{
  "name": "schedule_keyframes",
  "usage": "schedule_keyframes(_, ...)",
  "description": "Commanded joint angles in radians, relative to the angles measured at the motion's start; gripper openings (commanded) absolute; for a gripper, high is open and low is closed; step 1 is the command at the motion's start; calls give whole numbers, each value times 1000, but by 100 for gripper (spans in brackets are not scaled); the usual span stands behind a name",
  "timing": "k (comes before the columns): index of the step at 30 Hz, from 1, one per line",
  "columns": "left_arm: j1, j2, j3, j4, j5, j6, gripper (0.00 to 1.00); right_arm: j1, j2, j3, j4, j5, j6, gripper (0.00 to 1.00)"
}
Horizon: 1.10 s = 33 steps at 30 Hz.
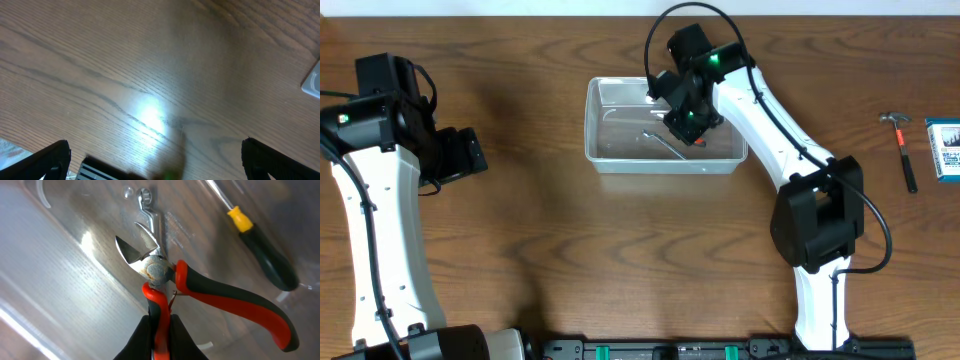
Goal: Pack container
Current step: 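Carry the pliers left and lower them into the container, then open the right gripper to release the pliers inside the container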
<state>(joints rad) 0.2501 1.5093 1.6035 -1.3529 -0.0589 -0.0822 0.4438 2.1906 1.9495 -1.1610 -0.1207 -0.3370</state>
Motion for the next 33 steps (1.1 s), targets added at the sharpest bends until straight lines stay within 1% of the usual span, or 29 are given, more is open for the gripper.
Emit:
schedule_keyframes(1,4,-10,22,-1,-2,-6,98,8,-29,-32,18,-27,1,2)
schedule_keyframes(11,4,-10,22,-1,-2,-6,98,7,-29,-123,114,-37,35,3)
schedule_keyframes(17,4,-10,22,-1,-2,-6,98,5,-29,-124,152,-37,38,8)
schedule_keyframes(23,4,-10,22,-1,-2,-6,98,-3,-29,-124,163,-37,39,11)
schedule_keyframes(33,4,-10,22,-1,-2,-6,98,-13,-29,-124,164,-37,52,11)
